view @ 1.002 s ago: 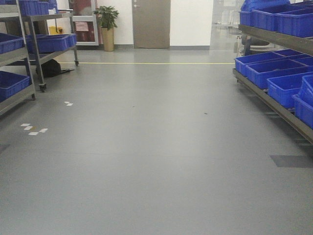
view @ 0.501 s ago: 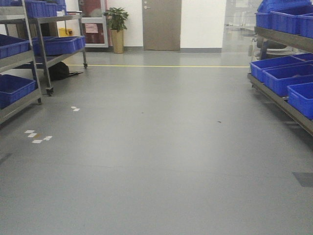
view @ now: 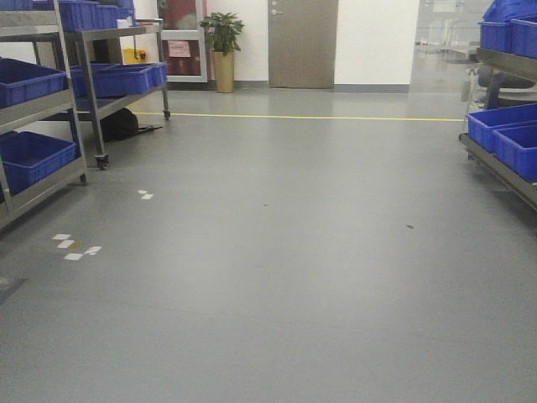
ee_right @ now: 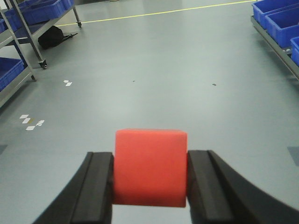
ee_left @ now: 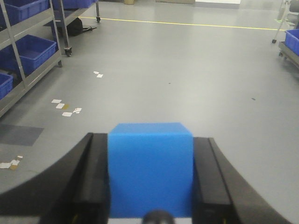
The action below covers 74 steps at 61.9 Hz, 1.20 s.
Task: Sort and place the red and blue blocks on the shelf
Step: 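Drive the base forward along the aisle carrying both cubes, then turn the base toward the shelf of blue bins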
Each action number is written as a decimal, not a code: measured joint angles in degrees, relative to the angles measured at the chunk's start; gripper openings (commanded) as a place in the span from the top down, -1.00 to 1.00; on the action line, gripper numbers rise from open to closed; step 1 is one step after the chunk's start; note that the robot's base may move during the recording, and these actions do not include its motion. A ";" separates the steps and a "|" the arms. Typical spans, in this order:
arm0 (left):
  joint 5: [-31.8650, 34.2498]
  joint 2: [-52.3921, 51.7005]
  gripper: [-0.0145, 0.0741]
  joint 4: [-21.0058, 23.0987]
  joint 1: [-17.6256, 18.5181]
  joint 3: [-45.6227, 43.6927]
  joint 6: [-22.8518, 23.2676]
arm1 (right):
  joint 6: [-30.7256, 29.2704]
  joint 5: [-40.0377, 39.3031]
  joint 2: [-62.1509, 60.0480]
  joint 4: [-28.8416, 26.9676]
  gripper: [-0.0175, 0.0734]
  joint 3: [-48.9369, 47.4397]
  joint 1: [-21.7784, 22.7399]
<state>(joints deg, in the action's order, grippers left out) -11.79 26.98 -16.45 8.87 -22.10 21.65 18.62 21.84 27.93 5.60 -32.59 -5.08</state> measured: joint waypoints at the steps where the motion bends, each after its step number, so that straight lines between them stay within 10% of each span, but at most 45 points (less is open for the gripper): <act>1: 0.00 0.00 0.39 0.00 0.00 0.00 0.00 | 0.00 0.00 0.00 0.00 0.49 0.00 0.00; 74: 0.00 0.00 0.39 0.00 0.00 0.00 0.00 | 0.00 0.00 0.00 0.00 0.49 0.00 0.00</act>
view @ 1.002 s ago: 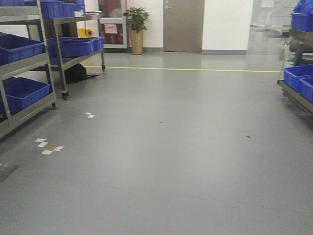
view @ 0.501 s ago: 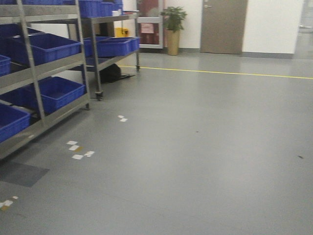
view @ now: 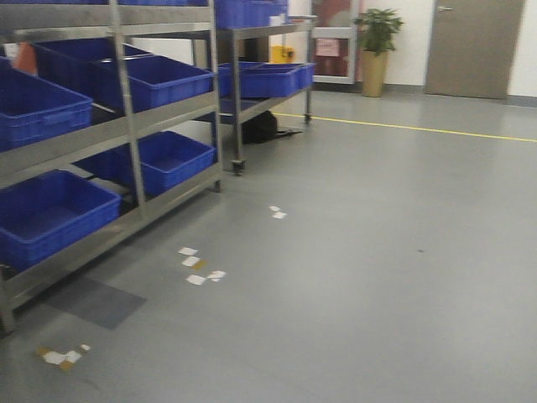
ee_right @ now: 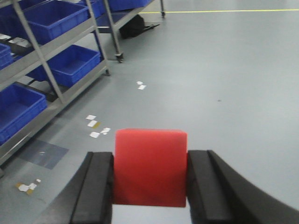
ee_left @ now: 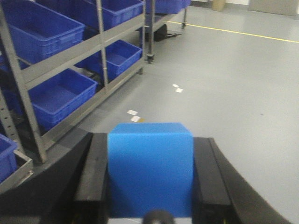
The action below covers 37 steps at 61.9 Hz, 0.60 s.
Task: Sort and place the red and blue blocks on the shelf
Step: 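Turn the base toward the shelf of blue bins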
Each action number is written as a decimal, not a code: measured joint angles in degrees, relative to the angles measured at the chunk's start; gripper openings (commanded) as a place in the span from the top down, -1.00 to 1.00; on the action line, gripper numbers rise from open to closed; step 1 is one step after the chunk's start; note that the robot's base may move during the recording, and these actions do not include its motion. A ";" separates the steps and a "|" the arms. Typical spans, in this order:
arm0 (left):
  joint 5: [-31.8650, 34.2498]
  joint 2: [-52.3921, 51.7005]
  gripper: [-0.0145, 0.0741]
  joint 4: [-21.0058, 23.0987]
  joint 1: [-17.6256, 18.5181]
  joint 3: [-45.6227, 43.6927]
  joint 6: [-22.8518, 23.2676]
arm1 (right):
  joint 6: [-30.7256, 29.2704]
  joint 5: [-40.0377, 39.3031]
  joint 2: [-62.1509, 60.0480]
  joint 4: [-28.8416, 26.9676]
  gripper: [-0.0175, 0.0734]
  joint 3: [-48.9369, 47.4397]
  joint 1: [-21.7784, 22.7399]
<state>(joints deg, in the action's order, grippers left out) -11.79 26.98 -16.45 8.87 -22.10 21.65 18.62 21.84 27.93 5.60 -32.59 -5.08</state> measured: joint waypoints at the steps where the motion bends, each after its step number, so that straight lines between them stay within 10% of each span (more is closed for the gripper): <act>1: 0.00 0.00 0.39 0.00 0.00 0.00 0.00 | 0.00 0.00 0.00 0.00 0.49 0.00 0.00; 37: 0.00 0.00 0.39 0.00 0.00 0.00 0.00 | 0.00 0.00 0.00 0.00 0.49 0.00 0.00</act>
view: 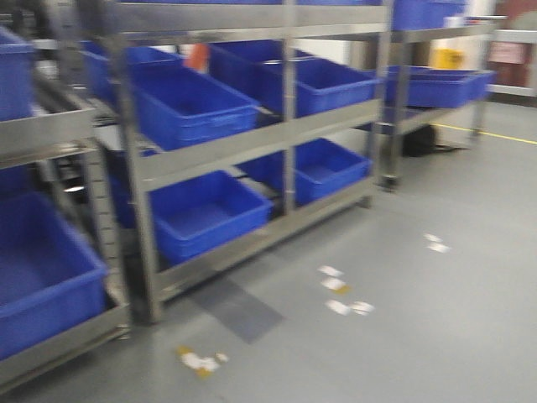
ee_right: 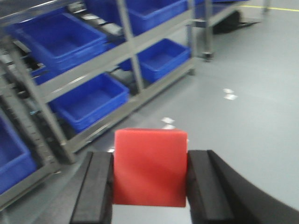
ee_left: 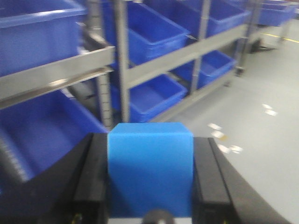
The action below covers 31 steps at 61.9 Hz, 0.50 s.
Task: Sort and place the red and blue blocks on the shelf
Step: 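Turn the base toward the shelf of blue bins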
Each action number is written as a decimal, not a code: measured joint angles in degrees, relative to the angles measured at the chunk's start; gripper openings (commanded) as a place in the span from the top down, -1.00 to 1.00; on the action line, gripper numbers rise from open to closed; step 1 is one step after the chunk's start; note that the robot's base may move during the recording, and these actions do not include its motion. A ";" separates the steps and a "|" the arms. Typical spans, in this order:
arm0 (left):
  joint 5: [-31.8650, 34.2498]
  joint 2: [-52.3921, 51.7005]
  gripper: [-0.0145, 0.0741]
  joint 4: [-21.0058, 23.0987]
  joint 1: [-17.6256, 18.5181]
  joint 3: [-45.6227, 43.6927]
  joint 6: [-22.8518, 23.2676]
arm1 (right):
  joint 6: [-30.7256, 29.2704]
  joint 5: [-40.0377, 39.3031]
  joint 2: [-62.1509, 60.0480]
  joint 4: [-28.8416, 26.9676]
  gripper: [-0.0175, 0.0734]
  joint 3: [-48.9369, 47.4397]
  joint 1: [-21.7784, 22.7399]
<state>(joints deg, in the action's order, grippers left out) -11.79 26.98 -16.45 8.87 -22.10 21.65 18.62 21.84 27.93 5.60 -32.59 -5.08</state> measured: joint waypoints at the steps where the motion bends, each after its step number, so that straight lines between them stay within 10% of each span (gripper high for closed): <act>1: 0.00 0.00 0.39 0.00 0.00 0.00 0.00 | 0.00 0.00 0.00 0.00 0.49 0.00 0.00; 31: 0.00 0.00 0.39 0.00 0.00 0.00 0.00 | 0.00 0.00 0.00 0.00 0.49 0.00 0.00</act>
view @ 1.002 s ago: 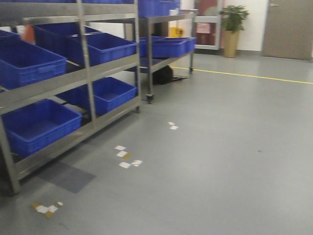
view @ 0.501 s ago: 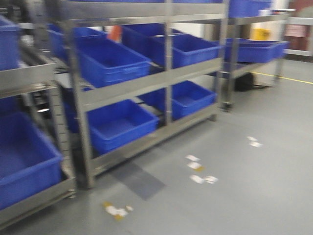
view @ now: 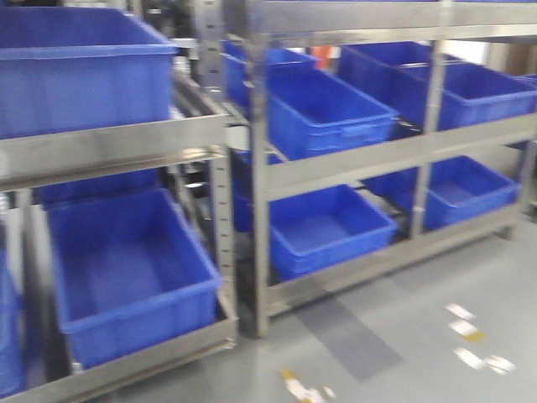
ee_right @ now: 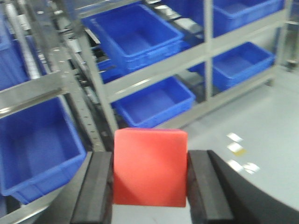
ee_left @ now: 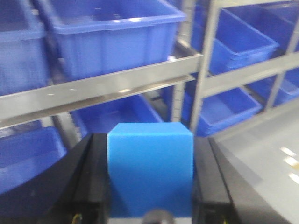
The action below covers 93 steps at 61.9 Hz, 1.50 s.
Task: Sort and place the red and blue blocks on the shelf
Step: 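Turn the base toward the shelf of blue bins, then extend both grippers with the cubes over the blue bins on the shelf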
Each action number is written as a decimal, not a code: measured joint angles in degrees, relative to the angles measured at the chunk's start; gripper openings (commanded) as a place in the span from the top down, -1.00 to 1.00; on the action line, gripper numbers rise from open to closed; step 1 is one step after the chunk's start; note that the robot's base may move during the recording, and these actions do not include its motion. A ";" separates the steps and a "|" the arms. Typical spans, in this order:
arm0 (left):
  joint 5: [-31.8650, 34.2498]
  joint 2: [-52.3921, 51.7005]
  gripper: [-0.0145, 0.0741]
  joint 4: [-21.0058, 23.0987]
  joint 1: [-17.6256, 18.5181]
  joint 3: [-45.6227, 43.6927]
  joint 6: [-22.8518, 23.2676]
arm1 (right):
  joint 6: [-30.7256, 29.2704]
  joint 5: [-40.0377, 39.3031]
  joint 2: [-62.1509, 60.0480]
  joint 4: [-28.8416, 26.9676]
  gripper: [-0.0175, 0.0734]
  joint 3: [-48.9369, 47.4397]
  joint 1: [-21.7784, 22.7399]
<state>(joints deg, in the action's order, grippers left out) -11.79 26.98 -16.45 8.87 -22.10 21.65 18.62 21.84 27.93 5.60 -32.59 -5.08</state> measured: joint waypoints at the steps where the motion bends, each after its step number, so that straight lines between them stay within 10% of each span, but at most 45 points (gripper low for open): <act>1: 0.00 0.00 0.39 0.00 0.00 0.00 0.00 | 0.00 0.00 0.00 0.00 0.49 0.00 0.00; 93: 0.00 0.00 0.39 0.00 0.00 0.00 0.00 | 0.00 0.00 0.00 0.00 0.49 0.00 0.00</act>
<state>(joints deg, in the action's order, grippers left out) -11.79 26.98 -16.45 8.87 -22.10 21.65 18.62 21.84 27.93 5.60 -32.59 -5.08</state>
